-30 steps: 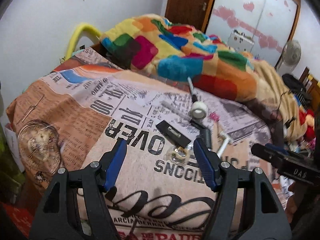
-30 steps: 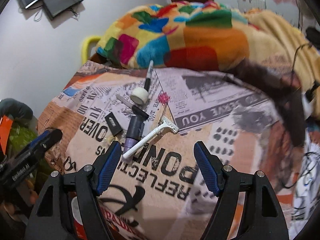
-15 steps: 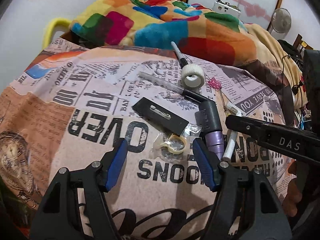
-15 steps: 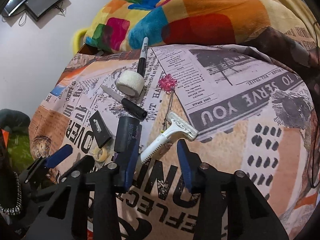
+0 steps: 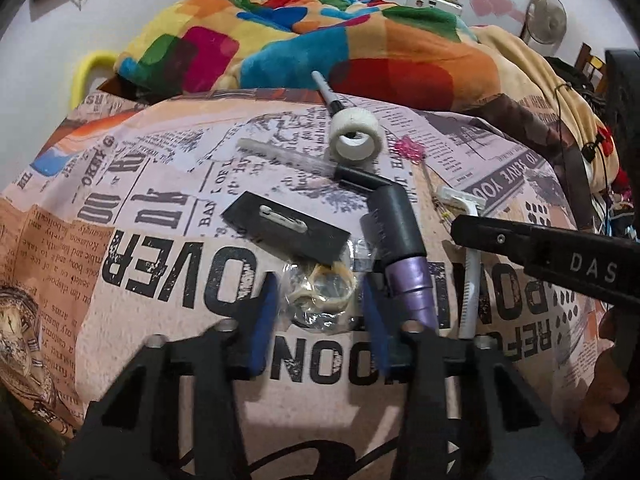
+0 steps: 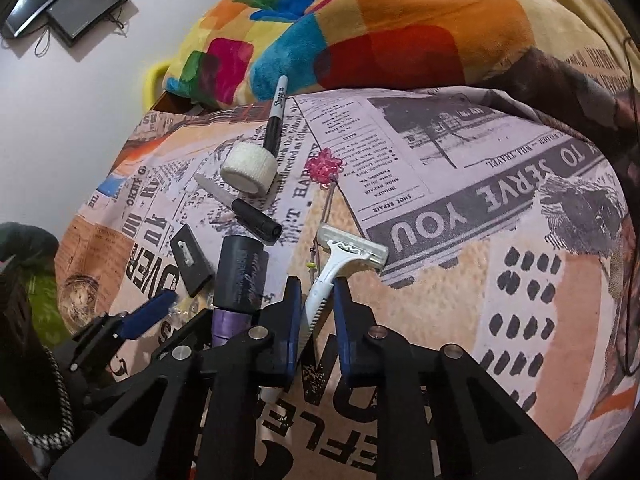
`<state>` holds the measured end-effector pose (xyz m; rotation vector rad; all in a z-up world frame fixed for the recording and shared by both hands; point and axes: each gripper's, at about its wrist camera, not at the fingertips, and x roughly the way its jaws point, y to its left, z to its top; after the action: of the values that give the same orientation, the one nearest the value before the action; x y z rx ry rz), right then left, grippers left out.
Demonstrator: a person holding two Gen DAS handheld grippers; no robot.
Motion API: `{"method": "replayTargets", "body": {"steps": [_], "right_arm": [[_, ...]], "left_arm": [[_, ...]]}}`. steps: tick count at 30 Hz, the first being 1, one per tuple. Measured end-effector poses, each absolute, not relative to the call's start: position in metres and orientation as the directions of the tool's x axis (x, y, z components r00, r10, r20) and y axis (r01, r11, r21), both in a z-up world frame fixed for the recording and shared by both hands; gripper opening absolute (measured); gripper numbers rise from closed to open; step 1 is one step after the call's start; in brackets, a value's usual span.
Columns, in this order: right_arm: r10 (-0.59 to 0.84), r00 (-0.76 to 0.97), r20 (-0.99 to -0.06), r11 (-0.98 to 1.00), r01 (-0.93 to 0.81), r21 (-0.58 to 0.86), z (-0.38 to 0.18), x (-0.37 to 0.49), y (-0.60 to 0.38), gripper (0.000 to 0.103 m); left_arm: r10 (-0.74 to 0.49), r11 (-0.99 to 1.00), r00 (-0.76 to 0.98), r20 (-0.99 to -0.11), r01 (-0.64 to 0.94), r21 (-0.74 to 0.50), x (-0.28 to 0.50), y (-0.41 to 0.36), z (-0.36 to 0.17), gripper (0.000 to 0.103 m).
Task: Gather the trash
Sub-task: 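Grasp the bagged tape roll with left gripper while right gripper grasps the white razor, then carry the bagged tape and razor with both tools over the white bin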
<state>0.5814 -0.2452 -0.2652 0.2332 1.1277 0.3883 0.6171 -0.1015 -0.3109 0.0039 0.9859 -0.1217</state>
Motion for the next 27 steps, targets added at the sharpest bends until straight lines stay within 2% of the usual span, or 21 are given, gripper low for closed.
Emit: {"method": "replayTargets", "body": {"steps": [3, 13, 27], "right_arm": [[0.401, 0.379, -0.834, 0.916, -0.193, 0.352, -0.261, 0.577, -0.246, 0.009], [0.374, 0.388, -0.842, 0.926, -0.211, 0.314, -0.248, 0.556, -0.258, 0.009], [0.429, 0.498, -0.754, 0.901, -0.297, 0.316, -0.152, 0.507, -0.251, 0.009]], "left_arm": [[-0.127, 0.99, 0.524, -0.842, 0.125, -0.071, 0.616, -0.104, -0.31, 0.036], [-0.173, 0.984, 0.526, -0.833, 0.118, -0.13, 0.592, -0.105, -0.282, 0.036], [-0.155, 0.987, 0.652, -0.742, 0.071, -0.144, 0.526, -0.082, -0.182, 0.036]]}}
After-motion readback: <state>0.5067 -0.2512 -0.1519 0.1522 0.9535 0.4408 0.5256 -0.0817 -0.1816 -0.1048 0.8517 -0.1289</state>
